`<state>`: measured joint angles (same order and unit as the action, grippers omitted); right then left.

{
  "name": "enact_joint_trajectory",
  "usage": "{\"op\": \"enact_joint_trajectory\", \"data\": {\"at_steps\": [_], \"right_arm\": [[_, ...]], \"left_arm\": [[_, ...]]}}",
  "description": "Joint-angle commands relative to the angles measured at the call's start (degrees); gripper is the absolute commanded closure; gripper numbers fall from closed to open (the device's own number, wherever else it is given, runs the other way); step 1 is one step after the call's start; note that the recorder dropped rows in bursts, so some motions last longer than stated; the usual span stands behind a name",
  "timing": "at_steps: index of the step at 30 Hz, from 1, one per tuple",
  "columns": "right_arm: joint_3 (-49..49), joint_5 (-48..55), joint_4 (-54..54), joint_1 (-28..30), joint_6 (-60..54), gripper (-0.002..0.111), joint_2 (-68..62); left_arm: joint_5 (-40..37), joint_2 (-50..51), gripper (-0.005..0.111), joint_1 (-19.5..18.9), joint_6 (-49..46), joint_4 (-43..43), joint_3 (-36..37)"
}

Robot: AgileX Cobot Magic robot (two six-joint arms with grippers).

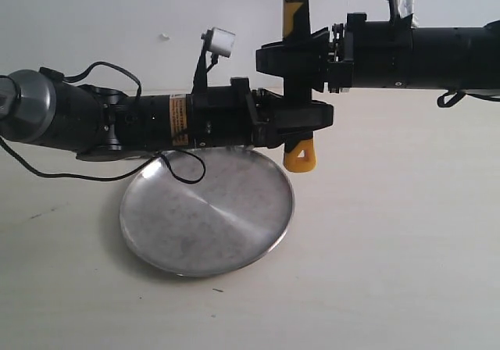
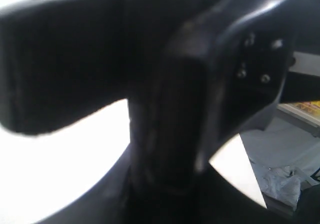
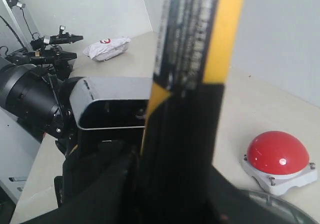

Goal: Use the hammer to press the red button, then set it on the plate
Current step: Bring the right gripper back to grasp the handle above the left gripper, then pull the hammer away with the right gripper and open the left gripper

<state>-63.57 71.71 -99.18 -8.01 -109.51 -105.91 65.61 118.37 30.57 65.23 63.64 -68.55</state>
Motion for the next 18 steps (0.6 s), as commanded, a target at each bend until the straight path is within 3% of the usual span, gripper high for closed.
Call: {"op": "enact_joint_trajectory", "data": {"at_steps": [1, 5, 7, 9, 14, 16, 18], "right_arm": [[-0.4, -1.7, -0.8, 0.3, -1.3, 0.108, 0.0], [-0.4, -1.7, -0.8, 0.3, -1.1, 0.108, 0.0], [-0.4, -1.7, -0.8, 0.3, -0.9, 0.108, 0.0], [-0.4, -1.7, -0.8, 0.3, -0.6, 0.108, 0.0], [-0.4, -1.7, -0.8, 0.3, -0.1, 0.108, 0.0], [-0.4, -1.7, -0.8, 0.3, -0.1, 0.108, 0.0], [-0.4, -1.7, -0.8, 0.3, -0.1, 0.108, 0.0]], "left_arm": [[4.4, -1.4, 0.107, 0.4, -0.8, -3.3, -0.9], [4.4, -1.4, 0.101, 0.4, -0.8, -3.3, -0.9], [4.4, -1.4, 0.091, 0.4, -0.8, -3.3, -0.9], [4.4, -1.4, 0.077, 0.4, -0.8, -3.3, -0.9], [4.4, -1.4, 0.022, 0.4, -1.2, -3.3, -0.9], [4.4, -1.4, 0.009, 0.4, -1.0, -3.3, -0.9], [4.4, -1.4, 0.007, 0.4, -0.6, -3.3, -0.9]]}}
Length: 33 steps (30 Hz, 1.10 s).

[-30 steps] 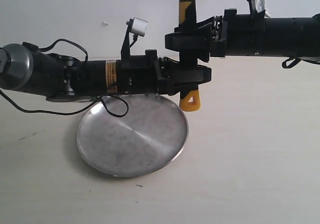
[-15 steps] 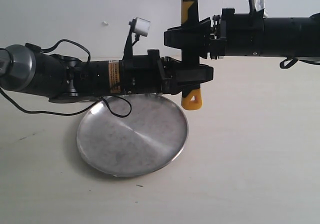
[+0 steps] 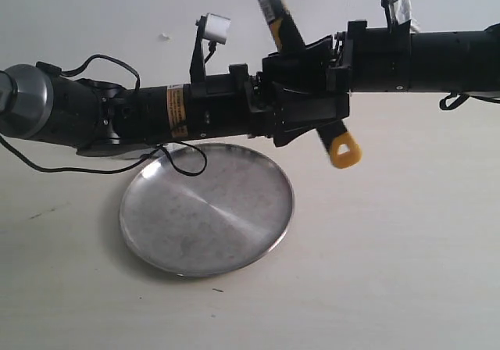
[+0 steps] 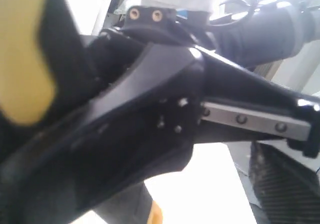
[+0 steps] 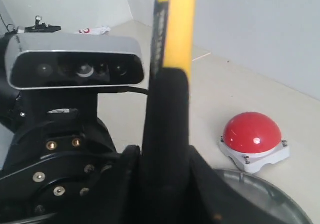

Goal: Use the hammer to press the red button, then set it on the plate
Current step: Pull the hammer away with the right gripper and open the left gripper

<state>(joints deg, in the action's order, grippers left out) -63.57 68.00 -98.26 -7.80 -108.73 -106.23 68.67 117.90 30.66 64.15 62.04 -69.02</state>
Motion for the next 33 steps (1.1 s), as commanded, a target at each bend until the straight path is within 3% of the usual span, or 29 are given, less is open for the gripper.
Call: {"op": "enact_joint_trajectory", "data": {"at_steps": [1, 10, 14, 18, 25, 28, 33], "right_arm": [[-0.4, 2.0, -1.7, 0.1, -0.8, 0.108, 0.3], [-0.8, 2.0, -1.7, 0.1, 0.8, 0.108, 0.3], [-0.8, 1.6, -1.7, 0.9, 0.6, 0.108, 0.4], [-0.8, -3.8, -1.7, 3.1, 1.0, 0.108, 2.2], [-0.8, -2.9, -1.7, 7.0, 3.4, 0.108, 4.9], [-0.8, -3.0, -1.7, 7.8, 3.9, 0.108, 5.0], [-0.8, -3.2, -1.7, 8.3, 3.9, 0.108, 5.1]], "left_arm": [[1.3, -0.9, 0.007, 0.3, 0.4, -1.7, -0.4], [0.6, -0.8, 0.008, 0.3, 1.3, -0.7, -0.4], [0.5, -0.8, 0.012, 0.3, 2.7, 3.7, -0.4], [0.3, -0.7, 0.036, 0.3, 5.5, 10.2, -0.4], [0.0, -0.6, 0.107, -0.3, 8.6, 20.1, -0.4], [0.0, -0.6, 0.107, -0.8, 10.7, 21.3, -0.4], [-10.0, -2.9, 0.107, -2.8, 3.4, 5.1, 5.7]]}}
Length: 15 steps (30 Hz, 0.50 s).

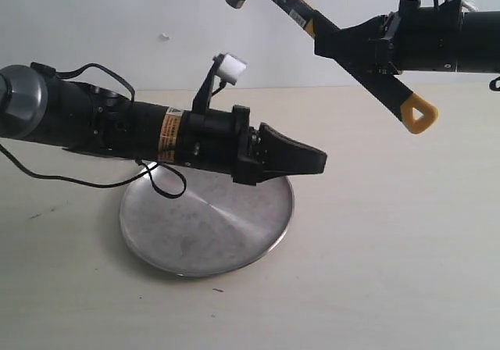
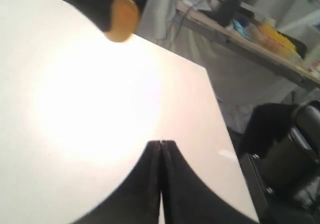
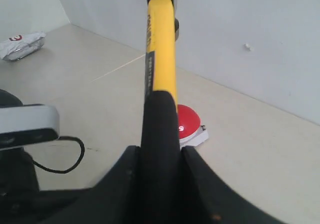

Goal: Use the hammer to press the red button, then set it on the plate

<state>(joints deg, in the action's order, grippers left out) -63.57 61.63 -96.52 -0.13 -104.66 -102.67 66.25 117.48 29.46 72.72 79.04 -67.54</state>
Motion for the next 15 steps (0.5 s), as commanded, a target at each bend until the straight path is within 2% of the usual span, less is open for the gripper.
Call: {"op": "enact_joint_trajectory", "data": {"at_steps": [1, 4, 7, 9, 12, 15], "right_arm": [[-0.8, 3.1, -3.4, 0.6, -0.2, 0.108, 1.8], [-0.8, 3.1, -3.4, 0.6, -0.2, 0.108, 2.5], [-0.8, 3.1, -3.4, 0.6, 0.6, 0.108, 3.2], [-0.8, 3.1, -3.3, 0.6, 1.4, 0.108, 3.4], [-0.8, 3.1, -3.3, 0.6, 1.4, 0.108, 3.4], [-0.8, 3.1, -2.9, 0.6, 1.4, 0.108, 3.4]], "left_arm": [[-11.6, -3.5, 0.107, -1.9, -7.3, -16.2, 5.9], [-25.9, -7.5, 0.107, -2.3, -15.7, -28.2, 9.7], [-42.8, -11.9, 0.107, -2.3, -30.9, -42.2, 11.9], [-50.1, -15.1, 0.107, -2.8, -45.8, -54.9, 13.1], [-50.7, -19.9, 0.107, -4.3, -63.4, -71.2, 16.7], [-45.2, -25.1, 0.107, -5.7, -74.4, -82.3, 22.2]]}}
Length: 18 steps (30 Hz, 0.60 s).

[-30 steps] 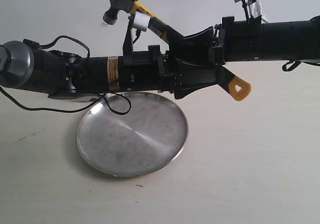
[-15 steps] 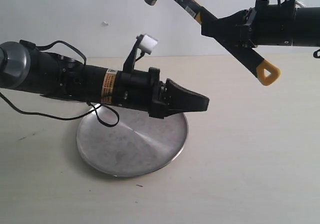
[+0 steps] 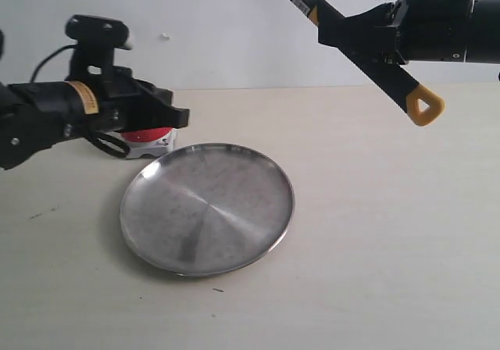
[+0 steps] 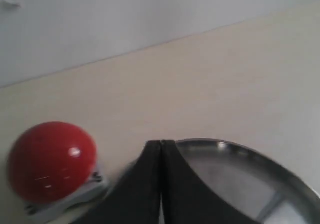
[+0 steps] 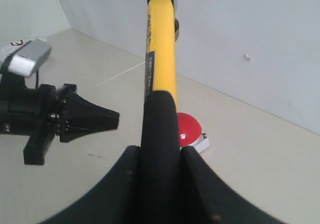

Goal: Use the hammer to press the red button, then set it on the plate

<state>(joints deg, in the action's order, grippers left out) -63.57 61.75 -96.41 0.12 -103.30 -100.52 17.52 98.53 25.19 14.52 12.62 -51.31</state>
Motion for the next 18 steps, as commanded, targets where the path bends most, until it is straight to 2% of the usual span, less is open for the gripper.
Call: {"op": "enact_joint_trajectory", "data": {"at_steps": [1, 5, 7, 13, 18], "right_arm": [[-0.8, 3.0, -3.0, 0.3, 0.0, 0.108, 1.3], [-0.8, 3.0, -3.0, 0.3, 0.0, 0.108, 1.3], [-0.8, 3.0, -3.0, 0.3, 0.0, 0.108, 1.3], [-0.8, 3.5, -2.4, 0.2, 1.0, 0.108, 1.3], [-0.8, 4.5, -0.4, 0.2, 1.4, 0.108, 1.3]], "left_arm": [[6.5, -8.1, 0.107, -1.7, -18.7, -19.6, 8.0], [16.5, -15.6, 0.107, -1.9, -31.6, -32.8, 18.1], [18.7, -19.4, 0.107, -1.8, -34.9, -36.1, 23.0], [13.8, -33.5, 0.107, -1.8, -36.4, -37.3, 33.1], [13.7, -44.8, 0.107, -1.8, -33.8, -37.3, 41.3]]}}
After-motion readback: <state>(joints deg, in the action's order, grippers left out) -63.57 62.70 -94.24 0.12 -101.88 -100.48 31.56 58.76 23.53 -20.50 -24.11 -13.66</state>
